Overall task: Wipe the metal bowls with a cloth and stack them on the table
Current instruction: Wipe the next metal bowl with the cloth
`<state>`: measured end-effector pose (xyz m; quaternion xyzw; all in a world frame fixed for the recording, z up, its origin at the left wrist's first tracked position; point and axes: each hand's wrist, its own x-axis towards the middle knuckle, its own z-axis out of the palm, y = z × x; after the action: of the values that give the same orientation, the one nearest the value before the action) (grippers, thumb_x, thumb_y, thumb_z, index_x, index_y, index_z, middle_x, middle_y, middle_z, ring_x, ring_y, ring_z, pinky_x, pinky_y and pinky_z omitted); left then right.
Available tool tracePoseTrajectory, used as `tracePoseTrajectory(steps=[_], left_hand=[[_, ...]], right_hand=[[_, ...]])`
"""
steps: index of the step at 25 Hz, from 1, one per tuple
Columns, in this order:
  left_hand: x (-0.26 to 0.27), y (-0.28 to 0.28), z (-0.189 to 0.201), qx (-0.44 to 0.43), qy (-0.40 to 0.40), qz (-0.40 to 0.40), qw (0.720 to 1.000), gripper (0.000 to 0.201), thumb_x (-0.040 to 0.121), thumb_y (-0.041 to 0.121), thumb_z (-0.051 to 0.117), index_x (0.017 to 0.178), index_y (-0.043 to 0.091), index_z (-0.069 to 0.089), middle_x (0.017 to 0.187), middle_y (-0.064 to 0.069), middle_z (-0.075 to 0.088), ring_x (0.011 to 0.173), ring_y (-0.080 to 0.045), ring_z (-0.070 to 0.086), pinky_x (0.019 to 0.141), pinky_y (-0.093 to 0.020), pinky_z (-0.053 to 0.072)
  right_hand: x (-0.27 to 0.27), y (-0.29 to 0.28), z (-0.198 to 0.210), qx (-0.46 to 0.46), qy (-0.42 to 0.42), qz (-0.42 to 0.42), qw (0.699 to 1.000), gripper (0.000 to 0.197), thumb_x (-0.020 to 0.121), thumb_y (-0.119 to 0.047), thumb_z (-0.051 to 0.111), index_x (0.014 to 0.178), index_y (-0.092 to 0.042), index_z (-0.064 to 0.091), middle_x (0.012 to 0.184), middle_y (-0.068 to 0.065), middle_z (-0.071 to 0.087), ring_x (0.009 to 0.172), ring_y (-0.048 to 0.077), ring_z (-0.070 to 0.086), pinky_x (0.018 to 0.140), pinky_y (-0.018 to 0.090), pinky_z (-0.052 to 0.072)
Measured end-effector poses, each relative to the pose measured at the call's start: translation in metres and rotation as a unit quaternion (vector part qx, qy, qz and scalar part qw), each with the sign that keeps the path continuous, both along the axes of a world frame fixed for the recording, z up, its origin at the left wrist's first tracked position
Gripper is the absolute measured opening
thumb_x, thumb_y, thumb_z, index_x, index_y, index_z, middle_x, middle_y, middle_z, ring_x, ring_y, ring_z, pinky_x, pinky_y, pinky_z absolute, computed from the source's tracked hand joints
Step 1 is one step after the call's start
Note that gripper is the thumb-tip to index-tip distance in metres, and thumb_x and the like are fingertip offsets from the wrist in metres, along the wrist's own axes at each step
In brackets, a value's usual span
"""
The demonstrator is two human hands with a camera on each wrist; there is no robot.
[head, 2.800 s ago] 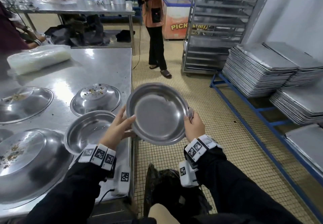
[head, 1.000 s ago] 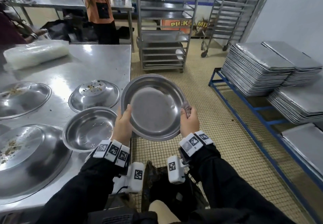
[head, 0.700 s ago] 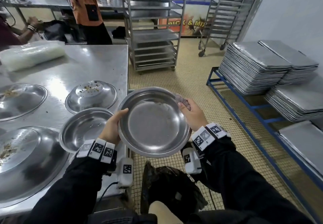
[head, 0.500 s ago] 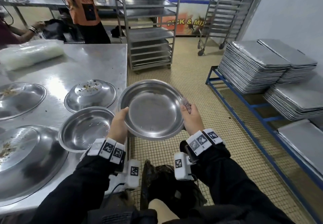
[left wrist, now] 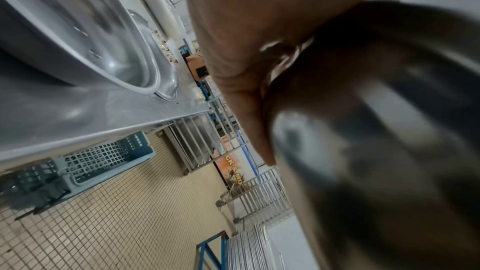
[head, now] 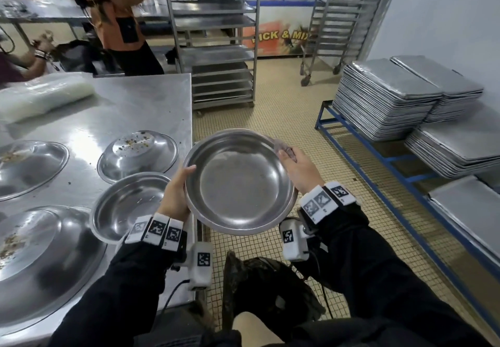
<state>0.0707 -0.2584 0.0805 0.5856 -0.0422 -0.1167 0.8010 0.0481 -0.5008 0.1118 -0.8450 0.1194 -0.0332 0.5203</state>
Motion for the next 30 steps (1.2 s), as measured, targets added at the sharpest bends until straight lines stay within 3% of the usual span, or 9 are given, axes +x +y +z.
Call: tracePoseTrajectory(steps=[3, 6, 8, 12, 16, 20, 24, 26, 30], left_hand=[[-0.003, -0.008, -0.004, 0.009, -0.021, 0.060, 0.998, 0.044, 0.100, 0.021, 0.034, 0.089, 0.024, 0.077, 0.092, -0.008, 0.073, 0.091, -0.027, 0.067, 0.082, -0.042, 0.054], [-0.008, -0.026, -0.009, 0.041, -0.026, 0.163, 0.985, 0.036, 0.099, 0.027, 0.037, 0.111, 0.011, 0.066, 0.108, -0.018, 0.067, 0.106, -0.036, 0.062, 0.091, -0.047, 0.050], [-0.009, -0.032, -0.013, 0.085, -0.024, 0.214, 0.973, 0.040, 0.100, 0.032, 0.038, 0.127, 0.009, 0.054, 0.116, -0.014, 0.062, 0.112, -0.029, 0.058, 0.095, -0.041, 0.047], [0.001, -0.012, -0.011, 0.011, -0.043, 0.095, 0.994, 0.065, 0.089, 0.052, 0.051, 0.137, 0.009, 0.045, 0.123, -0.013, 0.061, 0.107, -0.025, 0.063, 0.091, -0.045, 0.053], [-0.006, 0.002, 0.009, -0.030, -0.053, -0.017, 0.998, 0.040, 0.100, 0.034, 0.031, 0.113, 0.011, 0.061, 0.101, -0.011, 0.067, 0.093, -0.021, 0.065, 0.084, -0.042, 0.054], [-0.011, 0.000, 0.011, 0.015, -0.017, 0.023, 0.999, 0.037, 0.101, 0.021, 0.029, 0.094, 0.006, 0.062, 0.072, -0.002, 0.069, 0.070, -0.013, 0.066, 0.070, -0.032, 0.051], [-0.020, -0.019, 0.000, 0.057, -0.009, 0.064, 0.996, 0.053, 0.103, 0.039, 0.028, 0.088, 0.019, 0.075, 0.083, -0.010, 0.065, 0.083, -0.026, 0.058, 0.078, -0.041, 0.045], [-0.027, -0.030, -0.003, 0.071, 0.017, 0.059, 0.996, 0.050, 0.104, 0.041, 0.027, 0.087, 0.020, 0.069, 0.086, -0.014, 0.063, 0.087, -0.030, 0.055, 0.081, -0.045, 0.045], [-0.031, -0.021, -0.007, 0.051, 0.018, 0.018, 0.998, 0.049, 0.093, 0.056, 0.046, 0.112, 0.012, 0.057, 0.104, -0.023, 0.060, 0.092, -0.038, 0.055, 0.083, -0.053, 0.048]], right_hand=[[-0.009, 0.008, -0.009, 0.044, -0.028, -0.078, 0.996, 0.027, 0.099, -0.043, 0.038, 0.111, -0.020, 0.049, 0.089, -0.005, 0.059, 0.075, 0.009, 0.058, 0.060, 0.024, 0.045], [-0.015, 0.028, -0.020, 0.083, -0.047, -0.133, 0.986, 0.025, 0.099, -0.041, 0.038, 0.110, -0.019, 0.045, 0.085, -0.002, 0.058, 0.070, 0.010, 0.058, 0.056, 0.022, 0.045], [-0.016, 0.042, -0.024, 0.103, -0.062, -0.169, 0.978, 0.022, 0.100, -0.033, 0.042, 0.112, -0.015, 0.045, 0.083, -0.005, 0.056, 0.067, 0.007, 0.056, 0.051, 0.018, 0.041], [-0.014, 0.025, -0.015, 0.095, -0.058, -0.158, 0.981, 0.022, 0.099, -0.032, 0.045, 0.110, -0.014, 0.052, 0.086, -0.004, 0.058, 0.076, 0.013, 0.058, 0.058, 0.021, 0.043], [-0.017, 0.006, 0.005, 0.045, -0.024, -0.046, 0.998, 0.019, 0.098, -0.036, 0.046, 0.103, -0.021, 0.056, 0.092, -0.001, 0.061, 0.078, 0.013, 0.057, 0.061, 0.023, 0.042], [-0.021, 0.013, -0.003, 0.048, -0.023, -0.074, 0.996, 0.021, 0.099, -0.034, 0.044, 0.107, -0.018, 0.054, 0.089, -0.002, 0.059, 0.079, 0.016, 0.058, 0.062, 0.024, 0.044], [-0.027, 0.033, -0.019, 0.122, -0.058, -0.186, 0.973, 0.021, 0.099, -0.032, 0.044, 0.110, -0.015, 0.049, 0.087, -0.003, 0.057, 0.072, 0.008, 0.056, 0.055, 0.018, 0.040], [-0.030, 0.045, -0.028, 0.136, -0.069, -0.219, 0.964, 0.022, 0.099, -0.030, 0.045, 0.110, -0.012, 0.047, 0.085, -0.003, 0.055, 0.067, 0.006, 0.054, 0.051, 0.015, 0.037], [-0.034, 0.036, -0.033, 0.119, -0.058, -0.217, 0.967, 0.019, 0.097, -0.026, 0.048, 0.109, -0.011, 0.051, 0.084, -0.004, 0.055, 0.070, 0.006, 0.055, 0.051, 0.012, 0.036]])
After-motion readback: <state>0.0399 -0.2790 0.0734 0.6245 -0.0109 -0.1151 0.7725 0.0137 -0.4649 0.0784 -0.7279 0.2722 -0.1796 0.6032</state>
